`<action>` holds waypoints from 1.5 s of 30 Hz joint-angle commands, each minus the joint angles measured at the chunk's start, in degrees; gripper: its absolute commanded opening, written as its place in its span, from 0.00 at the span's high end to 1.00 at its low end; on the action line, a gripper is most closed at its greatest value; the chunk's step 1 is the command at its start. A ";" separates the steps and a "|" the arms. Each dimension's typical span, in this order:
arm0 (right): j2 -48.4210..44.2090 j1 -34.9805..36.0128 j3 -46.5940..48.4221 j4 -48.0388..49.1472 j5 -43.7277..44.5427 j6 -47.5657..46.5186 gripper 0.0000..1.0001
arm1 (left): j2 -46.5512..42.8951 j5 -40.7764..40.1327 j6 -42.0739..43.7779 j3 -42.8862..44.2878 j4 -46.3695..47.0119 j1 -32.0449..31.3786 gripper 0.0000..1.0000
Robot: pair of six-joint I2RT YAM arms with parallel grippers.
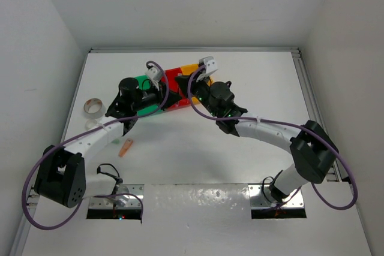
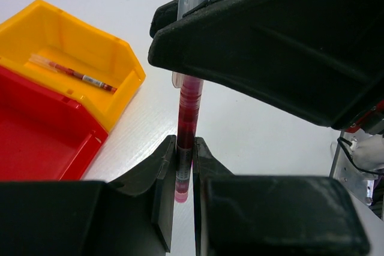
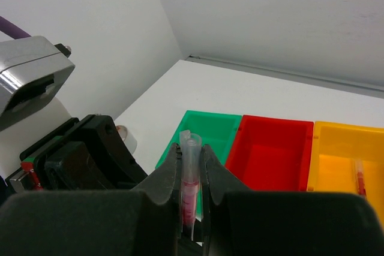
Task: Sort the stationery into containers
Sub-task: Close the pen cap on the pen, then place the pen in the storage box.
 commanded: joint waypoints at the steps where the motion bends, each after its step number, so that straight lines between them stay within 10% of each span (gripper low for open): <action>1: 5.25 4.17 -4.62 -20.78 -7.48 -1.51 1.00 | -3.23 -4.35 -3.44 4.78 23.63 2.09 1.00; 20: 3.85 4.17 -3.14 -21.56 -9.15 -3.70 1.00 | -3.67 -2.51 -1.78 3.82 21.70 2.52 1.00; 30: -1.51 1.98 3.99 -23.15 -11.53 -6.96 0.66 | -4.90 1.27 -1.34 1.53 18.53 2.26 1.00; 41: -4.24 0.66 4.87 -21.49 -11.53 -7.14 1.00 | -4.90 2.42 -2.57 0.74 18.27 1.73 1.00; 45: -4.15 -0.66 5.57 -21.57 -11.53 -6.26 1.00 | -4.73 3.03 -2.39 0.48 16.86 1.12 0.71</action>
